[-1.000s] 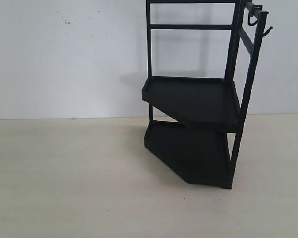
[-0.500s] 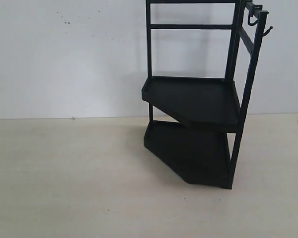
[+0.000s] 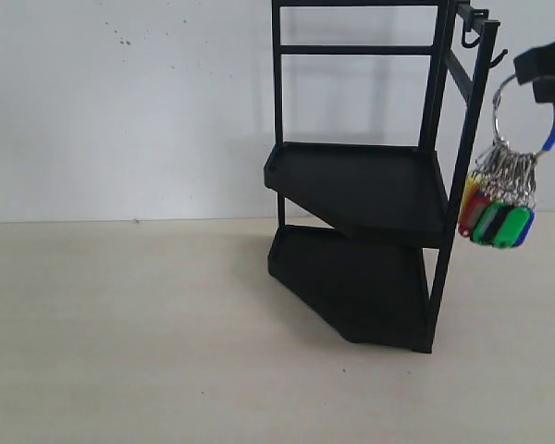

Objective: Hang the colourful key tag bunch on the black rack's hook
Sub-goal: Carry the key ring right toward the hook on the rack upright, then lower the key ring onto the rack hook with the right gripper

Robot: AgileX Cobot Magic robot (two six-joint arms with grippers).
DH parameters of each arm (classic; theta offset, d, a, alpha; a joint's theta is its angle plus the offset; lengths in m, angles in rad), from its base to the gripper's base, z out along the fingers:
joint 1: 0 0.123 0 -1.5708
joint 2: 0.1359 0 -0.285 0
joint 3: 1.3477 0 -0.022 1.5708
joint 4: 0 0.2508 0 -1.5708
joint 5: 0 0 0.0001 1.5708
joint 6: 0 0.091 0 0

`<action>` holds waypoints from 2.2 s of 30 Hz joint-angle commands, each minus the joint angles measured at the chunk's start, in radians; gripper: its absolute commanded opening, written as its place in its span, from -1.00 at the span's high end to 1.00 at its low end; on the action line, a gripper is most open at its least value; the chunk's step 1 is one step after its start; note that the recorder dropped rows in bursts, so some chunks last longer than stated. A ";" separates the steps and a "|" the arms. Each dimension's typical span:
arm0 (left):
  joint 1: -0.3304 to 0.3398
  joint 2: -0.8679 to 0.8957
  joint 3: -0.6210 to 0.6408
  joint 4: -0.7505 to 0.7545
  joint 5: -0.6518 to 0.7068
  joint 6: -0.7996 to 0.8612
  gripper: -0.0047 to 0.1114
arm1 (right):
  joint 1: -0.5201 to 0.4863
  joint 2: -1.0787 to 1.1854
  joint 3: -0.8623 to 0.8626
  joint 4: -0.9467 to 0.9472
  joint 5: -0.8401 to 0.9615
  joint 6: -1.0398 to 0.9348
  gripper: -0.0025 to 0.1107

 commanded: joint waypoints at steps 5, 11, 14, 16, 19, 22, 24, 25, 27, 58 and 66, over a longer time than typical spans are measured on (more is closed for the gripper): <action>0.004 -0.002 -0.001 -0.009 -0.015 -0.010 0.84 | -0.007 0.000 -0.092 0.007 -0.010 -0.014 0.96; 0.004 -0.002 -0.001 -0.009 -0.015 -0.010 0.84 | -0.007 0.000 -0.091 0.007 -0.003 -0.014 0.96; 0.004 -0.002 -0.001 -0.009 -0.015 -0.010 0.84 | -0.002 0.000 -0.091 0.009 0.006 -0.014 0.96; 0.004 -0.002 -0.001 -0.009 -0.015 -0.010 0.84 | -0.002 0.000 -0.091 0.013 0.014 -0.014 0.96; 0.004 -0.002 -0.001 -0.009 -0.015 -0.010 0.84 | -0.002 0.000 -0.091 0.013 0.036 -0.014 0.96; 0.004 -0.002 -0.001 -0.009 -0.015 -0.010 0.84 | -0.002 0.000 -0.091 0.015 0.071 -0.014 0.96; 0.004 -0.002 -0.001 -0.009 -0.015 -0.010 0.84 | -0.002 0.000 -0.091 0.015 0.085 -0.014 0.96; 0.004 -0.002 -0.001 -0.009 -0.015 -0.010 0.84 | -0.002 0.000 -0.091 0.015 0.085 -0.017 0.96; 0.004 -0.002 -0.001 -0.009 -0.015 -0.010 0.84 | -0.002 0.000 -0.091 0.015 0.069 -0.017 0.96; 0.004 -0.002 -0.001 -0.009 -0.015 -0.010 0.84 | -0.002 0.001 -0.148 0.082 0.198 -0.001 0.96; 0.004 -0.002 -0.001 -0.009 -0.015 -0.010 0.84 | -0.002 0.010 -0.148 0.104 0.198 -0.006 0.96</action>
